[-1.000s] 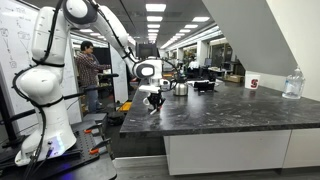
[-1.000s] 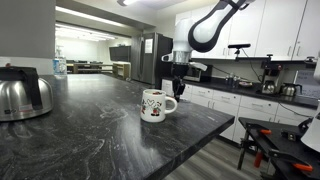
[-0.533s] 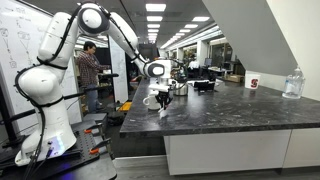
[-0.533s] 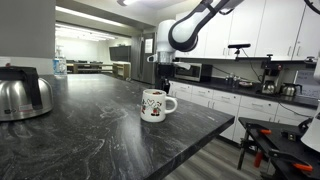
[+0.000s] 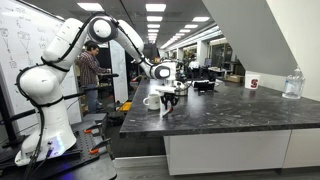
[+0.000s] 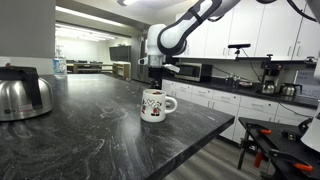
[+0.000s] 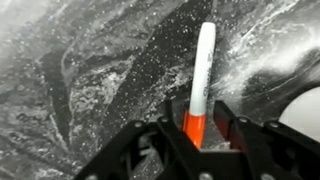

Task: Move the marker forward.

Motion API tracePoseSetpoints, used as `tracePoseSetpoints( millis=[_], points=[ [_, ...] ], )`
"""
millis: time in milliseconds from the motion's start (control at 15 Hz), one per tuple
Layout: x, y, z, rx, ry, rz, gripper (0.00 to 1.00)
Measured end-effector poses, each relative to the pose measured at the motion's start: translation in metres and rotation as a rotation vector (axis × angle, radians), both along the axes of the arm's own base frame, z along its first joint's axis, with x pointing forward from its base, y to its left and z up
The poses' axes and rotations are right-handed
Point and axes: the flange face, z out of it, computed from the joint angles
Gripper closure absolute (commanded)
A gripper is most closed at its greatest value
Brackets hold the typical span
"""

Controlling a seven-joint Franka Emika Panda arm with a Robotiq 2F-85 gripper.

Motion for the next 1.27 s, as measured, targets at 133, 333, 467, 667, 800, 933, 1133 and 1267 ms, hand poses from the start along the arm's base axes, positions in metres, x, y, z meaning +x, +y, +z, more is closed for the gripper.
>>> tracePoseSetpoints(
  millis=[133, 333, 467, 667, 800, 933, 1133, 1267],
  points=[
    [0.002, 0.002, 0.012, -0.001, -0.018, 0.005, 0.04],
    [-0.003, 0.008, 0.046, 0.001, -0.014, 0.003, 0.0],
    [-0.015, 0.013, 0.076, 0.001, 0.01, -0.025, 0.0],
    [-0.037, 0.024, 0.12, 0.0, 0.035, -0.087, 0.0],
    [-0.051, 0.031, 0.14, -0.004, 0.045, -0.117, 0.0],
    [-0.062, 0.039, 0.151, -0.006, 0.045, -0.127, 0.0],
    [-0.075, 0.048, 0.158, -0.008, 0.042, -0.119, 0.0],
    [-0.082, 0.051, 0.16, -0.009, 0.043, -0.114, 0.0]
  ],
)
